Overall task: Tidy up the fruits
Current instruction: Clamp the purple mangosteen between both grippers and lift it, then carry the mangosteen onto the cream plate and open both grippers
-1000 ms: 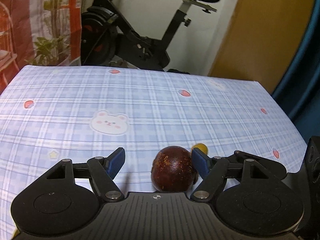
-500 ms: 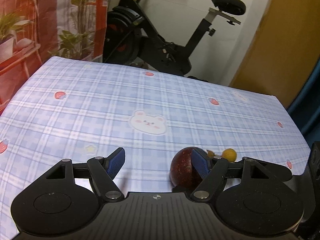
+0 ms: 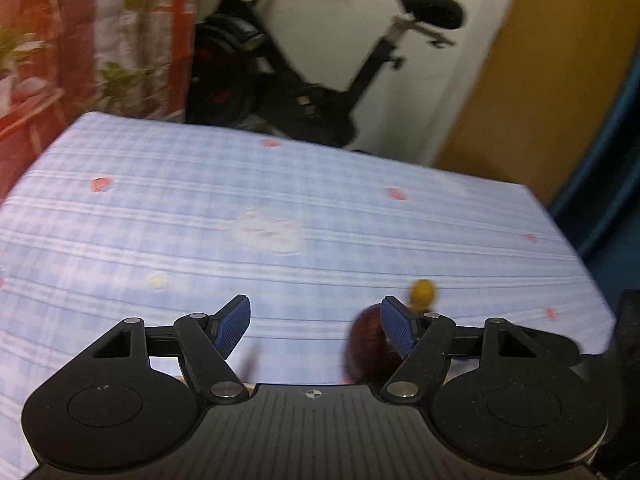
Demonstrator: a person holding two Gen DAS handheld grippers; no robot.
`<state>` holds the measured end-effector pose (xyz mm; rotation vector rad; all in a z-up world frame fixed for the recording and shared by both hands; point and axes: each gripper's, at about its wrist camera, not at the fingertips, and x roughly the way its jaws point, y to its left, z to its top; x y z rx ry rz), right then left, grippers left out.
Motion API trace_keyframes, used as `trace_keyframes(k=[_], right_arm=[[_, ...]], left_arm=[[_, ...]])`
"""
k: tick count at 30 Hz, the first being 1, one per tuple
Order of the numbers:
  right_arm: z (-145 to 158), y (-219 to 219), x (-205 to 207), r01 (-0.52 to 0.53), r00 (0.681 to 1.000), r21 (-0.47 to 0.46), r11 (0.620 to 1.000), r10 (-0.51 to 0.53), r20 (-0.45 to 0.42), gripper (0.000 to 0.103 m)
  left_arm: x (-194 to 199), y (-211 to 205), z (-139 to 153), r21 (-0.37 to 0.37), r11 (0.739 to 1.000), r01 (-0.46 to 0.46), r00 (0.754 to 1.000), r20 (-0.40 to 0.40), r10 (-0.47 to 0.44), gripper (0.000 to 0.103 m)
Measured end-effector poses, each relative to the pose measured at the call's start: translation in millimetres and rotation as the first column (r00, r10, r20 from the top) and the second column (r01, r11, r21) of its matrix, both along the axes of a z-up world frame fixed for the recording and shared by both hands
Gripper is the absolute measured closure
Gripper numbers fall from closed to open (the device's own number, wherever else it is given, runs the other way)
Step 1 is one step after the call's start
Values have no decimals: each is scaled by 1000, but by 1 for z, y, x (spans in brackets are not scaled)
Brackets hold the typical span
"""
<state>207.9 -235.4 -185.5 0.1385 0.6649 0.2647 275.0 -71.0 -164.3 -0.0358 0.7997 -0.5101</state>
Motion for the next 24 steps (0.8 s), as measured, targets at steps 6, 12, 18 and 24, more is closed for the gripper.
trace_keyframes(k=[6, 12, 18, 24], right_arm=[[-2, 6, -10, -7, 1000, -14, 1000, 8, 19, 41], [-6, 2, -15, -7, 999, 21, 1000, 6, 35, 40], [-6, -2, -18, -15, 998, 41, 999, 12, 58, 40], [-8, -5, -13, -26, 999, 69, 997, 23, 39, 39]], left_arm=[[-11, -24, -4, 9, 987, 161, 986, -44, -160, 27], [-14, -37, -17, 52, 981, 188, 981, -64, -184, 27], [-8, -42, -23, 66, 984, 165, 984, -85, -159, 35], [-2, -39, -25, 55, 986, 154, 983, -111, -148, 41]])
